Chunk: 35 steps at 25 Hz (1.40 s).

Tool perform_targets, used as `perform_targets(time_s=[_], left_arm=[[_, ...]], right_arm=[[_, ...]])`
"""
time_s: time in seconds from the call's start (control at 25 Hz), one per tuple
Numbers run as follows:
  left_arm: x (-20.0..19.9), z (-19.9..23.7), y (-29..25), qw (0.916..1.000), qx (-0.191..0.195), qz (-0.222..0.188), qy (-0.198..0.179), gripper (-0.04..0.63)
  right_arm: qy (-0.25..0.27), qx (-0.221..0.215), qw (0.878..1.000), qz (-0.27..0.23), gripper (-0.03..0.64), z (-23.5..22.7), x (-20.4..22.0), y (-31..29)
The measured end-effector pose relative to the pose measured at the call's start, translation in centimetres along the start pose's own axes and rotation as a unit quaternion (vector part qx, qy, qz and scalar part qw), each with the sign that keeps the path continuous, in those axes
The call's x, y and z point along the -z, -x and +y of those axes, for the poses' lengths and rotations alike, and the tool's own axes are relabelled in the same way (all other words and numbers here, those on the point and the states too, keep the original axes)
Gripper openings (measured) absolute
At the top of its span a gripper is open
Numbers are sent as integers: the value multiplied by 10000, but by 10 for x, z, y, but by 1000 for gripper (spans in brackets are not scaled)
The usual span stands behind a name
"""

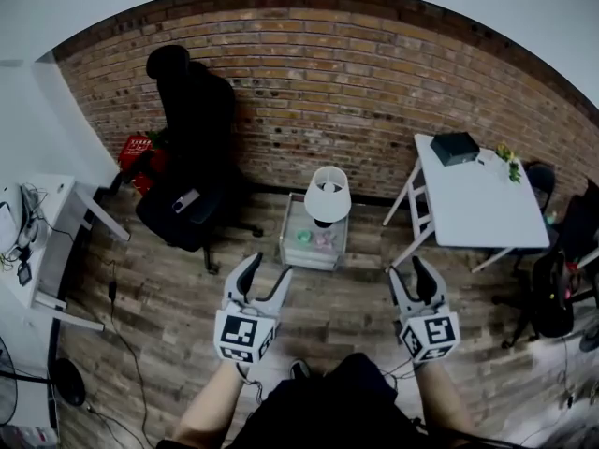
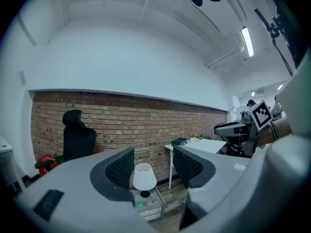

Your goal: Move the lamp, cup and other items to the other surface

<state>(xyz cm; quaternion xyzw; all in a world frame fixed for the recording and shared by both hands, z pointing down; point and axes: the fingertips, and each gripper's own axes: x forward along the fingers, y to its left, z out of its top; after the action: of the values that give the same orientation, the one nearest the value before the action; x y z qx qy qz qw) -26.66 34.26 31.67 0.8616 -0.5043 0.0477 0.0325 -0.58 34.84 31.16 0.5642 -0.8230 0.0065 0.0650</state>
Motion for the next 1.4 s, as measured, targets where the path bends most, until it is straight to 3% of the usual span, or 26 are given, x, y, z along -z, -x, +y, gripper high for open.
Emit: perform_targets(time_s=[0.32, 0.48, 0.96, 1.4], left_arm=[[36, -20, -25, 9976, 528, 247, 378, 272], [48, -30, -58, 9964, 630, 450, 350, 273], [25, -36, -185, 9961, 194, 845, 150, 273], [29, -35, -219, 9927, -183, 1170, 223, 273]], right_arm=[[52, -347, 9981, 503, 259, -2, 40, -16], [7, -566, 9969, 554, 265, -18, 56, -41], [-235, -1231, 9909, 485, 273, -115, 58, -148], [-462, -1939, 9791, 406, 273, -141, 64, -203]])
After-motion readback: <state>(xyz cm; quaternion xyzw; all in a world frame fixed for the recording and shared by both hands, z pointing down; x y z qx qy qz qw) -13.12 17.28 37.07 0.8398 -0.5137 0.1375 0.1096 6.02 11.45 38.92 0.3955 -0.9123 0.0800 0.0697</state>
